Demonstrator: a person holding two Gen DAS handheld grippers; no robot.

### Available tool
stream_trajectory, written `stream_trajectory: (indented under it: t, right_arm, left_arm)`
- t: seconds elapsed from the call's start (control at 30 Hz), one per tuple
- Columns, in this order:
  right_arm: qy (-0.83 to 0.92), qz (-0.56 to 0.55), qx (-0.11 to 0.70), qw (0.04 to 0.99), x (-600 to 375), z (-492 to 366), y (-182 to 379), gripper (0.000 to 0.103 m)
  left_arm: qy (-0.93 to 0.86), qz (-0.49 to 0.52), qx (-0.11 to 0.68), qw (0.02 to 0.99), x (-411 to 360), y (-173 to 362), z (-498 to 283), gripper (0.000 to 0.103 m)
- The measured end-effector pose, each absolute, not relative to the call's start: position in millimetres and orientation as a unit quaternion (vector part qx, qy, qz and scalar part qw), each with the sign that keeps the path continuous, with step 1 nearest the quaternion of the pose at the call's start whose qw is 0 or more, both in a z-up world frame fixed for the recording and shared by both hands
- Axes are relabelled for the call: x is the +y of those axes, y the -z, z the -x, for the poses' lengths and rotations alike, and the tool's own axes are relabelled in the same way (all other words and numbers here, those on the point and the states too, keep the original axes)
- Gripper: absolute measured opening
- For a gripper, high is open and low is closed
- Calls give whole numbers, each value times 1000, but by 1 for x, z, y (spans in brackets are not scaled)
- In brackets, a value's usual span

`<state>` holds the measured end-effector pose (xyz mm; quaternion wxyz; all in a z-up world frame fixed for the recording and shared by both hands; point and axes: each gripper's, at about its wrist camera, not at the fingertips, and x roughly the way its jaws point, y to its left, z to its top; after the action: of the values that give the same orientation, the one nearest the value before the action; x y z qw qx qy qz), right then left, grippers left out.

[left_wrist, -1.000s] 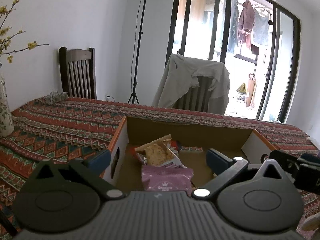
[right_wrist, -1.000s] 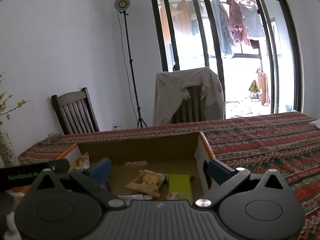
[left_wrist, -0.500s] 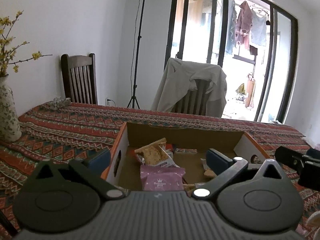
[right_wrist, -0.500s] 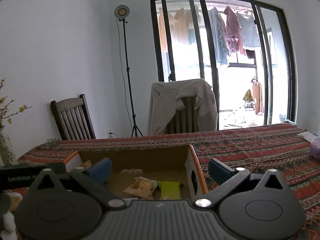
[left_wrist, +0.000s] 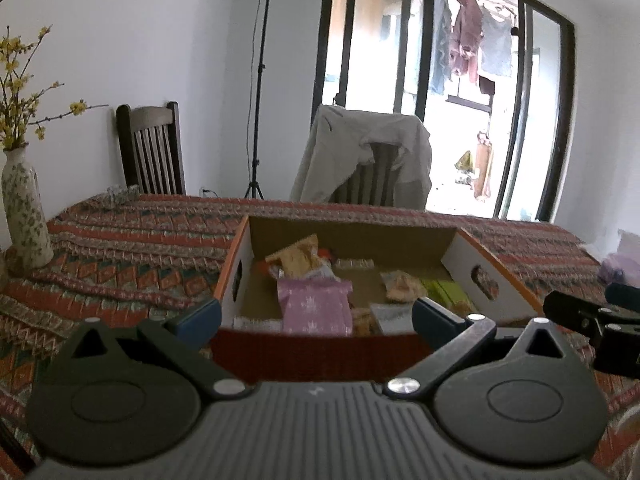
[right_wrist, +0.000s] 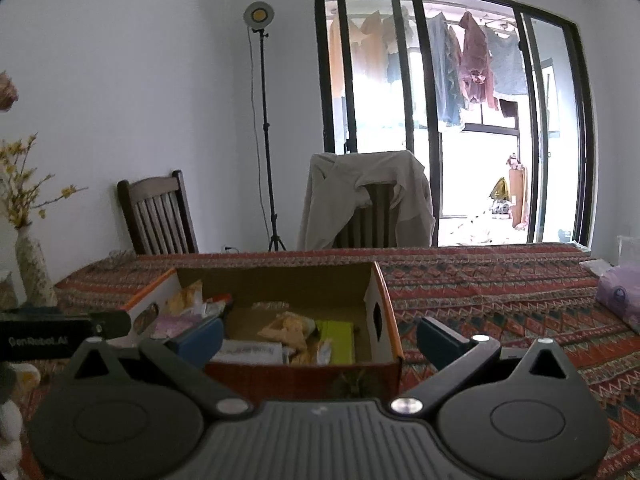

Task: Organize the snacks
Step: 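Withdraw both tools from the box back over the snack pile, then grasp a pink packet from the pile with the right tool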

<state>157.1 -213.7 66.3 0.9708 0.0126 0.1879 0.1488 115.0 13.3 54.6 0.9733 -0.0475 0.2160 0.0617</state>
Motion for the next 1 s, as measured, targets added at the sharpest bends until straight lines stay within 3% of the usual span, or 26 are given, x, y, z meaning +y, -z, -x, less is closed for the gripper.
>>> stream_trajectory:
  t: [0.63,1.0]
  right_arm:
    - [-148,30,272,950,-222,-106,-6,103]
    - [-89,53,292,951,-245,-150,-3,103]
  left_arm:
    - [-48,39,257,964,40,8,-56,103]
    - [-64,62,234,968,51,16,-56,103]
